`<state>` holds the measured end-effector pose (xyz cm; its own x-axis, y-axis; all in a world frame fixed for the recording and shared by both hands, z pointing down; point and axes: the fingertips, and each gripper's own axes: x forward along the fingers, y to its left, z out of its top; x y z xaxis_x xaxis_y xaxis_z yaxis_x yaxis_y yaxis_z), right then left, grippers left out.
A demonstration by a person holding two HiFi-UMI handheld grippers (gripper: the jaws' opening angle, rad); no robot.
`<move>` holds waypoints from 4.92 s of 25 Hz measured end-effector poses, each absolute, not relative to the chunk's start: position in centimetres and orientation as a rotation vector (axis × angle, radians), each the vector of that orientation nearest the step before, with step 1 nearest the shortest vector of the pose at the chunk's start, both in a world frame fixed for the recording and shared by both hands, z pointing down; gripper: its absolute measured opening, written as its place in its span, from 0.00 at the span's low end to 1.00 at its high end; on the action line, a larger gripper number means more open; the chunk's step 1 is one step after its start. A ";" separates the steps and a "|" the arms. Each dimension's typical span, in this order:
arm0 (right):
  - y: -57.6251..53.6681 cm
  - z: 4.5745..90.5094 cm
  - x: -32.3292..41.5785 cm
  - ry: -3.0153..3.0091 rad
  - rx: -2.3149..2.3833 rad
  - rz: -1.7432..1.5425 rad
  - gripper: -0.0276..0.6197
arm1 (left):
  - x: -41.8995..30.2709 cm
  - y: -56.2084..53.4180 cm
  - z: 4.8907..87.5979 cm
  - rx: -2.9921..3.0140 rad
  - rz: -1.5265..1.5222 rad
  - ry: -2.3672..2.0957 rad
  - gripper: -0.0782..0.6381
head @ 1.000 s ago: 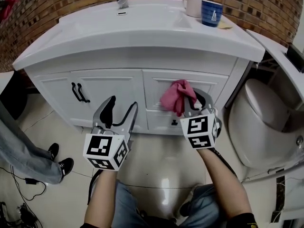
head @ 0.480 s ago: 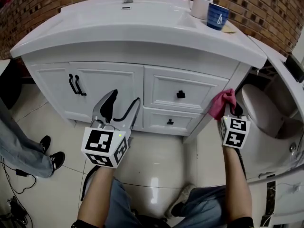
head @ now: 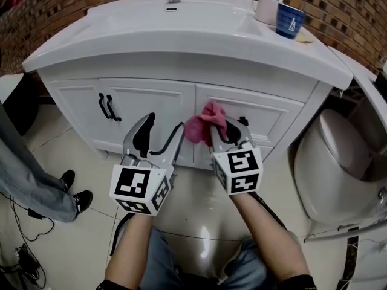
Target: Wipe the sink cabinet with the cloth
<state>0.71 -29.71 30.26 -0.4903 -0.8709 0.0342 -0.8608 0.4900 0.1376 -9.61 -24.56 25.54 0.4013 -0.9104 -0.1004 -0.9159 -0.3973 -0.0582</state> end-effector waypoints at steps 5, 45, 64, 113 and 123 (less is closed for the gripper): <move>-31.4 32.0 -4.5 -2.627 1.463 -0.164 0.11 | -10.6 -24.4 25.7 -2.518 0.038 1.684 0.50; -28.7 36.3 -0.6 -2.609 1.469 0.026 0.11 | -9.5 -25.8 26.1 -2.555 0.048 1.666 0.50; -29.8 39.3 21.1 -2.144 1.968 -0.033 0.14 | -8.3 -26.2 26.8 -2.583 0.031 1.622 0.50; -29.7 43.6 22.8 -2.019 1.945 0.172 0.10 | -7.7 -26.9 28.3 -2.598 -0.033 1.572 0.50; -30.8 46.2 -2.2 -2.463 1.338 0.130 0.10 | -9.0 -25.4 27.3 -2.581 -0.029 1.602 0.50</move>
<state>-2.24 -30.75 46.17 -0.5019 -0.7986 0.3322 -0.8291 0.5536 0.0782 -8.98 -25.42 27.31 0.4452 -0.8946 -0.0386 -0.8926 -0.4400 -0.0983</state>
